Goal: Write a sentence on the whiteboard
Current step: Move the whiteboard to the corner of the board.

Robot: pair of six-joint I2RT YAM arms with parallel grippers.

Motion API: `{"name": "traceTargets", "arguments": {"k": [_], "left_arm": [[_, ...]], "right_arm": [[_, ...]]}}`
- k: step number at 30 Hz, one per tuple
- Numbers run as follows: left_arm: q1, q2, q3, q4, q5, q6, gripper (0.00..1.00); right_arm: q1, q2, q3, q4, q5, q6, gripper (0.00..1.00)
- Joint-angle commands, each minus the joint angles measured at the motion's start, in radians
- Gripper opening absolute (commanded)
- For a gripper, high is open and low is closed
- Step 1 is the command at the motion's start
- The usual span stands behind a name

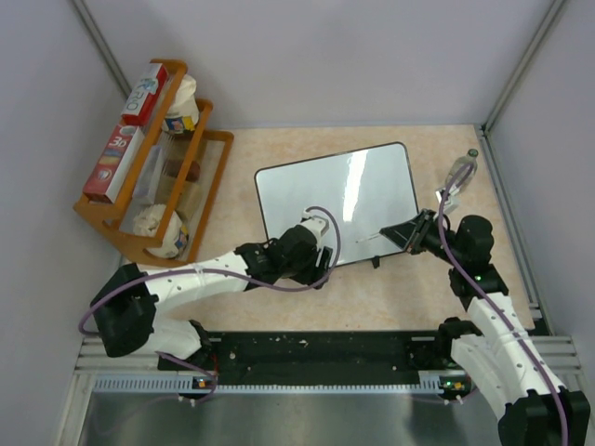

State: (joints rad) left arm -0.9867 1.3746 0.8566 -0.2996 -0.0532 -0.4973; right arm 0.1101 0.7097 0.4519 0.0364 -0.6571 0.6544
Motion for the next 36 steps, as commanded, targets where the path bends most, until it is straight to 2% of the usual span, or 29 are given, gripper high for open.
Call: {"name": "traceTargets", "arguments": {"k": [1, 4, 9, 16, 18, 20, 24, 27, 30, 33, 36], "left_arm": [[0.002, -0.042, 0.018, 0.011, -0.140, 0.014, 0.72], [0.037, -0.051, 0.076, -0.042, -0.146, 0.083, 0.75], [0.178, -0.120, 0.090, -0.029, -0.027, 0.157, 0.77], [0.488, -0.215, 0.033, 0.063, 0.214, 0.169, 0.80], [0.601, -0.224, -0.001, 0.126, 0.332, 0.148, 0.80], [0.664, -0.220, -0.031, 0.169, 0.427, 0.132, 0.80], [0.828, -0.169, -0.088, 0.333, 0.619, 0.069, 0.79], [0.890, -0.086, -0.094, 0.438, 0.761, 0.043, 0.79], [0.928, 0.016, -0.090, 0.565, 0.912, 0.005, 0.78], [0.944, 0.118, -0.085, 0.701, 1.001, -0.044, 0.76], [0.944, 0.187, -0.082, 0.832, 1.030, -0.092, 0.73]], "right_arm": [[-0.013, -0.007, 0.011, 0.020, -0.007, -0.021, 0.00], [-0.013, -0.007, 0.018, 0.016, -0.007, -0.025, 0.00], [-0.015, -0.010, 0.018, 0.008, -0.009, -0.035, 0.00], [-0.013, -0.018, -0.001, 0.005, -0.013, -0.036, 0.00], [-0.013, -0.018, -0.002, 0.007, -0.012, -0.036, 0.00], [-0.013, -0.013, 0.001, 0.005, -0.013, -0.036, 0.00], [-0.013, -0.009, 0.005, 0.010, -0.013, -0.038, 0.00], [-0.013, 0.000, 0.007, 0.013, -0.019, -0.038, 0.00], [-0.013, 0.007, 0.005, 0.019, -0.019, -0.038, 0.00], [-0.013, 0.010, 0.002, 0.025, -0.024, -0.033, 0.00], [-0.013, 0.013, -0.002, 0.037, -0.022, -0.024, 0.00]]}}
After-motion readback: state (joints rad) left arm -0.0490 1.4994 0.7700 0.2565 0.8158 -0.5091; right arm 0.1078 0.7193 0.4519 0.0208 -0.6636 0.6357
